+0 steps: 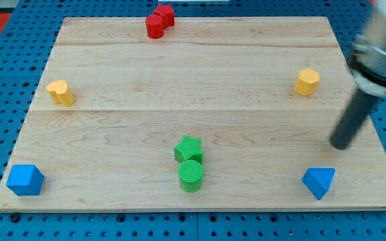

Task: Place the blue triangle diagonally to the left top of green star

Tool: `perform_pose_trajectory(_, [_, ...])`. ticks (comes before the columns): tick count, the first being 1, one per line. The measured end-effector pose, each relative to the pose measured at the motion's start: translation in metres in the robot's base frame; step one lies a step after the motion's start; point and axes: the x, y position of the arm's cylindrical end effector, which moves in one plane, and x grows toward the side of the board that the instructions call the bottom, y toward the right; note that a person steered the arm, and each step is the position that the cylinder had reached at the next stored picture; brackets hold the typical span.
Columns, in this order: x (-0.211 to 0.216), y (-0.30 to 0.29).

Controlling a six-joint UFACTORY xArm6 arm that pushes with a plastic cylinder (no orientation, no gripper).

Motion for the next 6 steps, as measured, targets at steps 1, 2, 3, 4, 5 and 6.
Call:
perform_pose_trajectory(1, [0.072,-0.027])
perform_pose_trajectory(2, [0.070,-0.079])
perform_pose_trajectory(3, [0.045,-0.144])
perform_pose_trajectory(4, [-0.001,-0.167])
perform_pose_trajectory(5, [-0.032,-0.136])
perform_pose_trajectory(6, [-0.045,-0.158])
